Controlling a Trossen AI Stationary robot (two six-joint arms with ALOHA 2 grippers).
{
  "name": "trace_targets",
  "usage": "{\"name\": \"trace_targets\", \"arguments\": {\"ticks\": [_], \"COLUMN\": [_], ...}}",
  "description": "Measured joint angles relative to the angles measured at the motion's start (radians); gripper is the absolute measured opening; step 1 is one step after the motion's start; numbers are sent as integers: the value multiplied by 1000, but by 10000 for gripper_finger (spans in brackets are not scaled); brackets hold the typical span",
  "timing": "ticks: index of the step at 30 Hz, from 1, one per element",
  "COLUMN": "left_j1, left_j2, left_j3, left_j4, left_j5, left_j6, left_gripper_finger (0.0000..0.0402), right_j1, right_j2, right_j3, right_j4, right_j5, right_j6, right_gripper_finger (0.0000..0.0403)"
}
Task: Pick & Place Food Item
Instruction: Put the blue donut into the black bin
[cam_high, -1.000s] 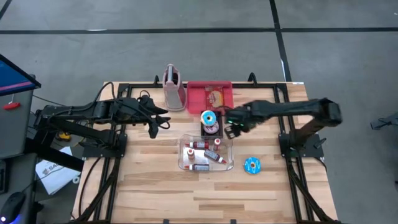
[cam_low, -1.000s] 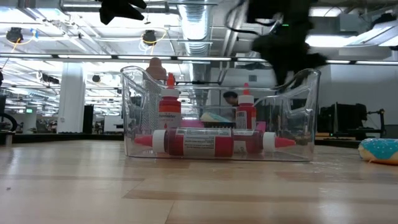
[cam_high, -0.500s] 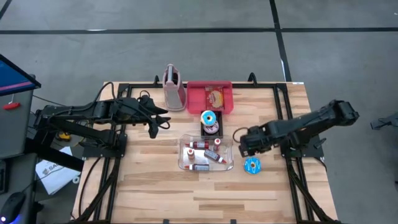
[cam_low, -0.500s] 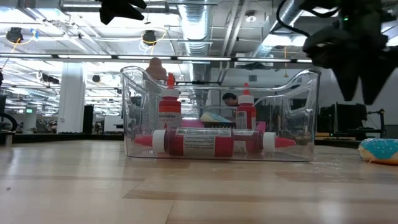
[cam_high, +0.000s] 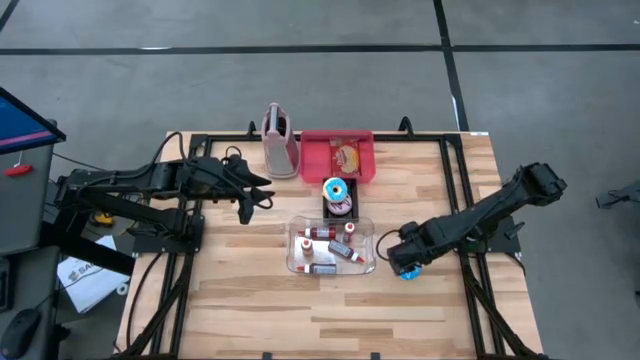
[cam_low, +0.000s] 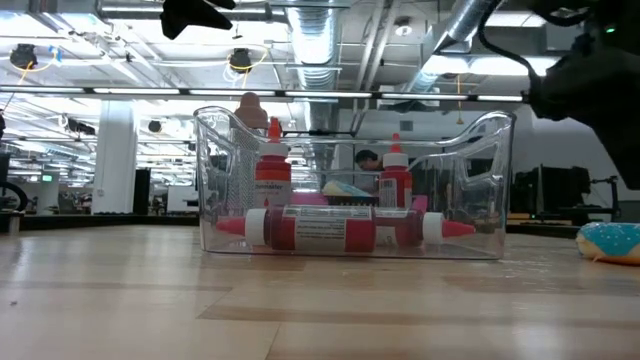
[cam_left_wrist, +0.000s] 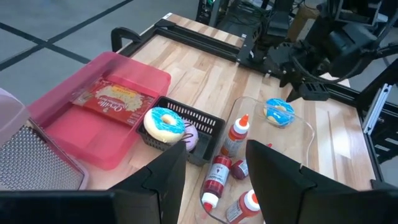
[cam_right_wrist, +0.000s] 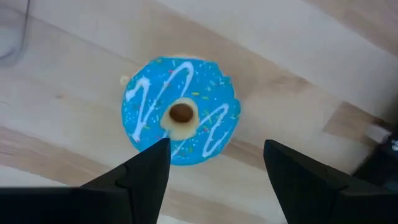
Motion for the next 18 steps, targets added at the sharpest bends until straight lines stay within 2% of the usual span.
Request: {"name": "trace_targets", "arguments": {"ticks": [18], "left_j1": [0], "left_j2": [0], "left_j3": [0], "left_j4": [-1], "left_j5": [2], "left_j6": [-20], "left_gripper_finger": [164], "right_j1": [-2], "right_j2": [-2], "right_j3": [-206], "right_j4": [281], "right_j5": [-39], "right_j6": [54], "right_gripper_finger": [249]}}
